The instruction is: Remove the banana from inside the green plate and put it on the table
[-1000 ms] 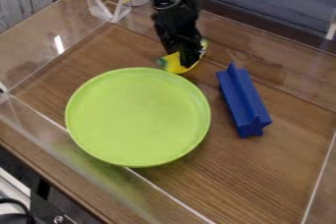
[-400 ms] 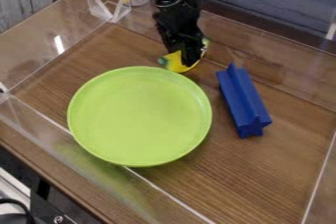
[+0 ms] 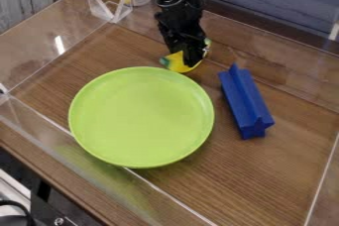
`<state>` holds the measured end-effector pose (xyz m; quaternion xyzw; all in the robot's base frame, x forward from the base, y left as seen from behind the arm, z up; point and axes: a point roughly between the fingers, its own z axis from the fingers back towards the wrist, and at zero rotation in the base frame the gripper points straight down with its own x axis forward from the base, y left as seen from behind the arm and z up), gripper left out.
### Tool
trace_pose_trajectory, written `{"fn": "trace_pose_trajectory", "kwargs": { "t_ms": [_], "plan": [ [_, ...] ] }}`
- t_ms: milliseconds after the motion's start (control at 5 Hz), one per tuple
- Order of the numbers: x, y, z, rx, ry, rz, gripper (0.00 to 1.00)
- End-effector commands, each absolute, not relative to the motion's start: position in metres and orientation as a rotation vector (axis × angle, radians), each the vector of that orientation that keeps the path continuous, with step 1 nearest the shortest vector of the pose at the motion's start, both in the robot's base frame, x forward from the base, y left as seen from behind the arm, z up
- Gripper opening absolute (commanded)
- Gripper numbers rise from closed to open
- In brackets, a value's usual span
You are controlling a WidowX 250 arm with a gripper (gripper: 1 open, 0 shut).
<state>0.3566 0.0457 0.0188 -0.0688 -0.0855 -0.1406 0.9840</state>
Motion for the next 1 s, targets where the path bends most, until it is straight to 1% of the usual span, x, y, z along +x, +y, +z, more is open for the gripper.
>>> {"fn": "trace_pose_trajectory", "kwargs": {
  "t_ms": [0, 800],
  "plan": [
    [0.351, 0.043, 0.007, -0.146, -0.134, -0.292, 0.00],
    [0.356, 0.054, 0.019, -0.137, -0.165, -0.269, 0.00]
  ]
}}
